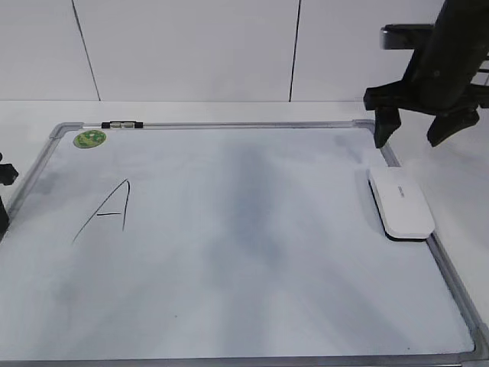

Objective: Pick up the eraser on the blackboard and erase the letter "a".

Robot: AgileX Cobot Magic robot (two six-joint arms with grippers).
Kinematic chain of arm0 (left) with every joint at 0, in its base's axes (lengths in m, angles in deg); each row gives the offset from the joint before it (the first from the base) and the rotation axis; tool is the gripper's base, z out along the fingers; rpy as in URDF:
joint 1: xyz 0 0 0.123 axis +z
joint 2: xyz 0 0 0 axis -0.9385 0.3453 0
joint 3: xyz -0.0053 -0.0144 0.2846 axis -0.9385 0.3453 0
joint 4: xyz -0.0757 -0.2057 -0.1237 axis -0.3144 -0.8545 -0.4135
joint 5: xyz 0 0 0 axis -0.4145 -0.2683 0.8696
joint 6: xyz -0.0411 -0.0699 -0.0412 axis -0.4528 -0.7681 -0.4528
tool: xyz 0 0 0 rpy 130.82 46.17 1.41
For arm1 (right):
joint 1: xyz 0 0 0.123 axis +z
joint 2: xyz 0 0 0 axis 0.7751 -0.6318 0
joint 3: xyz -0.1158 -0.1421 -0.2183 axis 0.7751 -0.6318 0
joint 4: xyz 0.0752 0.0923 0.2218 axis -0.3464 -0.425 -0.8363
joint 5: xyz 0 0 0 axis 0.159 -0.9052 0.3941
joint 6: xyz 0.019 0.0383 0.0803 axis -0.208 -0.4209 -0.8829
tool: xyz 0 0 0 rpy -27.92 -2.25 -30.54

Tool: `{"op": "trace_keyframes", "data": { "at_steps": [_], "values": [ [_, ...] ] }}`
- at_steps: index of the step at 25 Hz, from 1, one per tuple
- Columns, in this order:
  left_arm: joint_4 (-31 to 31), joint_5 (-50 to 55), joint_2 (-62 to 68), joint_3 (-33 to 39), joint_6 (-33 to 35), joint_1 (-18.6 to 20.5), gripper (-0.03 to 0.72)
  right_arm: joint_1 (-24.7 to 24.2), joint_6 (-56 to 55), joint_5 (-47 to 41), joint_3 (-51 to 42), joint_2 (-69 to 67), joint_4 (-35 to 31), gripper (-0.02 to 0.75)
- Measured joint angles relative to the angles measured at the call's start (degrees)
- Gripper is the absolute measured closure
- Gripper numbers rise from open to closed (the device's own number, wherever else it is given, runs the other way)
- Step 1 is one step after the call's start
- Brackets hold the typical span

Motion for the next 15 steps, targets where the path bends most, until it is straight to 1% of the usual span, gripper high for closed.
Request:
{"op": "trace_keyframes", "data": {
  "at_steps": [3,5,7,10,15],
  "values": [
    [0.2,2.5,0.0,-3.5,0.0,0.0,0.405,0.0,0.6,-1.1,0.1,1.2,0.1,0.102],
    [0.5,4.9,0.0,-6.7,0.0,0.0,0.335,0.0,1.0,-1.9,0.1,1.8,0.1,0.106],
    [0.6,8.1,0.0,-10.1,-0.4,0.0,0.288,0.0,1.7,-3.0,0.1,2.3,0.1,0.107],
    [0.7,11.6,-1.0,-14.7,-1.7,0.0,0.264,0.0,2.6,-5.0,0.1,4.0,0.1,0.111],
    [2.4,12.8,-9.9,-16.6,-4.1,-1.3,0.255,0.0,4.3,-6.9,0.1,8.9,0.2,0.119]
  ]
}}
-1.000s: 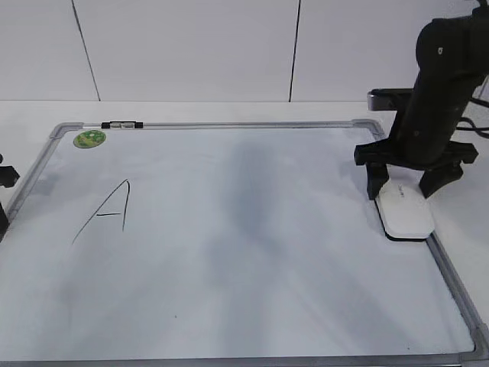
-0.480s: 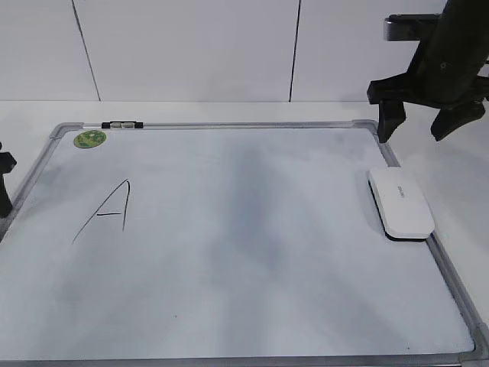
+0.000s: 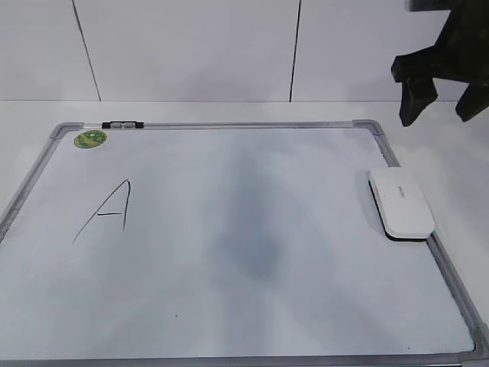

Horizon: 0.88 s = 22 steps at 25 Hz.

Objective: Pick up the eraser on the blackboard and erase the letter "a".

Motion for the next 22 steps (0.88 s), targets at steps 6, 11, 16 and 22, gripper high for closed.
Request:
{"op": "trace_keyframes", "data": {
  "at_steps": [6,11,16,22],
  "values": [
    [1.1,1.0,-13.2,0.0,-2.7,-3.9,0.253,0.0,0.9,-0.7,0.0,7.3,0.0,0.13],
    [2.1,1.8,-23.7,0.0,-5.6,-7.6,0.253,0.0,1.0,-1.3,0.0,15.0,-0.9,0.14],
    [2.1,2.4,-34.2,4.3,-7.2,-9.4,0.254,0.0,1.2,-1.5,-3.2,23.5,-1.4,0.144],
    [3.3,2.9,-47.0,15.3,-7.7,-9.4,0.254,0.0,1.2,-1.8,-14.4,34.8,-1.4,0.146]
  ]
}}
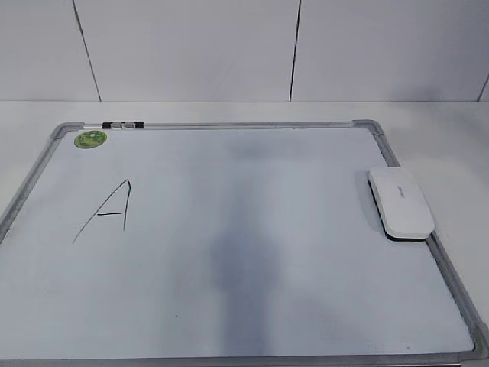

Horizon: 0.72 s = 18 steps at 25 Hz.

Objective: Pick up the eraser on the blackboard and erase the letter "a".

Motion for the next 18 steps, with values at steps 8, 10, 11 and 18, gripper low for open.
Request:
{"op": "trace_keyframes", "data": {
  "at_steps": [8,10,11,18],
  "values": [
    [1.3,0.3,-14.8,13.5,0.0,0.0,0.253,0.0,0.0,-0.3,-15.7,18.3,0.0,0.146],
    [1.4,0.3,-18.8,16.9,0.0,0.0,0.253,0.0,0.0,-0.3,-19.0,23.2,0.0,0.146],
    [1.4,0.4,-20.7,18.6,0.0,0.0,0.253,0.0,0.0,-0.3,-20.2,25.3,0.0,0.146],
    [1.6,0.5,-31.7,28.8,0.0,0.0,0.255,0.0,0.6,-0.6,-28.0,39.9,1.8,0.147]
  ]
}}
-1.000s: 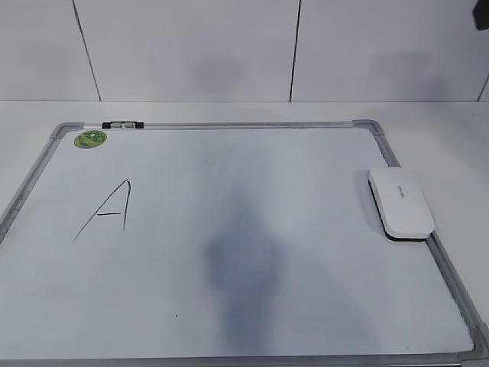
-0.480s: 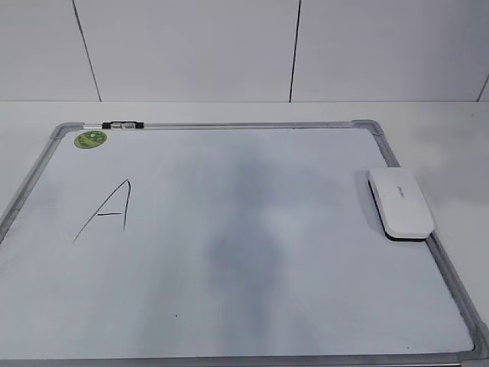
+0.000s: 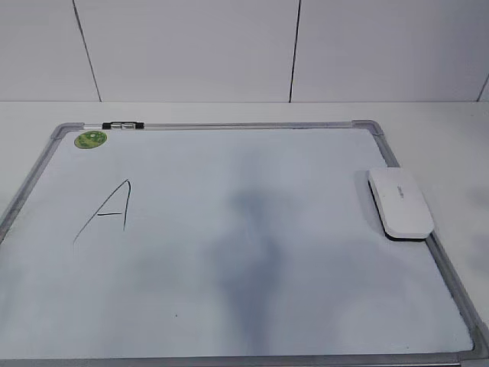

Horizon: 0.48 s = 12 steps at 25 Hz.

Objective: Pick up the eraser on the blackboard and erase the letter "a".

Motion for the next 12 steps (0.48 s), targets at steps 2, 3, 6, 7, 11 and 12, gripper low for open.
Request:
{"op": "trace_keyframes", "data": {
  "at_steps": [2,3,6,7,11,12],
  "values": [
    [0.0,0.1,-2.0,2.8,0.0,0.0,0.256,0.0,0.9,-0.1,-1.8,3.5,0.6,0.147],
    [0.0,0.1,-2.9,4.1,0.0,0.0,0.256,0.0,1.5,-0.1,-2.9,4.7,0.6,0.147],
    [0.2,-0.2,-4.9,7.8,0.0,0.0,0.256,0.0,2.3,-0.1,-6.5,8.3,0.7,0.148],
    [0.2,-0.5,-5.3,9.2,0.0,0.0,0.256,0.0,2.4,-0.1,-8.1,9.2,0.7,0.148],
    [1.1,-2.6,-5.5,13.6,0.0,0.0,0.256,0.0,2.7,0.0,-14.2,11.1,0.7,0.148],
    [1.2,-3.0,-5.5,14.1,0.0,0.0,0.256,0.0,2.7,0.1,-15.7,11.3,0.7,0.148]
  ]
}}
